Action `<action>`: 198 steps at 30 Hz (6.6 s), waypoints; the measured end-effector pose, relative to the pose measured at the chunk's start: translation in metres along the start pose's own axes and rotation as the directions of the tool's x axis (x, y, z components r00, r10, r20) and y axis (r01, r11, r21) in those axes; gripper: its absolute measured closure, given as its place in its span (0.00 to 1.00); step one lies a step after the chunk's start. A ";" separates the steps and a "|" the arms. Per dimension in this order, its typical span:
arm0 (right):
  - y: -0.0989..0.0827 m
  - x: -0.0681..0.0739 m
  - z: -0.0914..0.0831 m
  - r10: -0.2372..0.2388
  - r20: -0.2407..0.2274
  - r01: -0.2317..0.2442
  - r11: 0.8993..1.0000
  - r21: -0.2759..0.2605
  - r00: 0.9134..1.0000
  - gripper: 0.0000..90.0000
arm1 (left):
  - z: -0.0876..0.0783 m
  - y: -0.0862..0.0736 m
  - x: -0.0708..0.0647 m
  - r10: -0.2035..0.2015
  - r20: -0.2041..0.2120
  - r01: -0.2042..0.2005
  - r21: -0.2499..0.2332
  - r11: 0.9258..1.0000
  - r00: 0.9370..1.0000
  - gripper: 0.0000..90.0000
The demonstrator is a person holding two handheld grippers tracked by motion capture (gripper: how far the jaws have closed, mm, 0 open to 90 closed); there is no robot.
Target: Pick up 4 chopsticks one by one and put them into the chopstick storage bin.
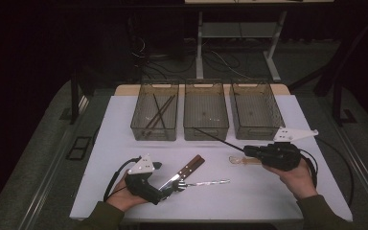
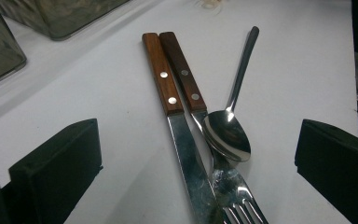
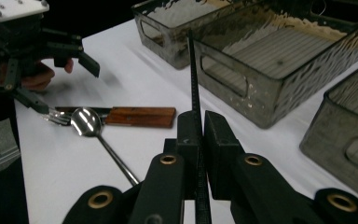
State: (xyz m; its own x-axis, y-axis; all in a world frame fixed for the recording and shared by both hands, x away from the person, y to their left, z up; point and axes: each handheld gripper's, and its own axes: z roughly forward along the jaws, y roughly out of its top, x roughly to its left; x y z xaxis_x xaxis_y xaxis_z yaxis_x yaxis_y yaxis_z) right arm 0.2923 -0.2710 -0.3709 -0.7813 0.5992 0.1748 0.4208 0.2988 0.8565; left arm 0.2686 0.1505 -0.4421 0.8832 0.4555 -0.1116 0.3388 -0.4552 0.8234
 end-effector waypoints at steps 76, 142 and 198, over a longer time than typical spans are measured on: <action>0.168 0.003 0.267 -0.033 0.252 -0.016 0.982 0.189 0.967 0.95 | 0.002 0.001 0.000 0.004 0.008 -0.004 0.002 1.000 1.000 0.00; 0.123 0.004 0.192 0.008 0.064 -0.020 0.984 0.176 0.998 0.33 | -0.002 0.002 -0.002 -0.002 0.007 0.002 -0.016 1.000 1.000 0.00; -0.006 -0.043 0.024 0.054 0.078 -0.062 0.993 0.097 0.995 0.31 | -0.004 0.001 -0.001 -0.001 -0.016 0.001 0.002 1.000 1.000 0.00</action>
State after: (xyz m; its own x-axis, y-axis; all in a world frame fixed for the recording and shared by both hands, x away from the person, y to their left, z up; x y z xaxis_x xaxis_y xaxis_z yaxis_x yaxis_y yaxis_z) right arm 0.3347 -0.2805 -0.3953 -0.7188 0.6709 0.1824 0.5110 0.3319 0.7929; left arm 0.2663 0.1526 -0.4392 0.8777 0.4678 -0.1037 0.3402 -0.4560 0.8224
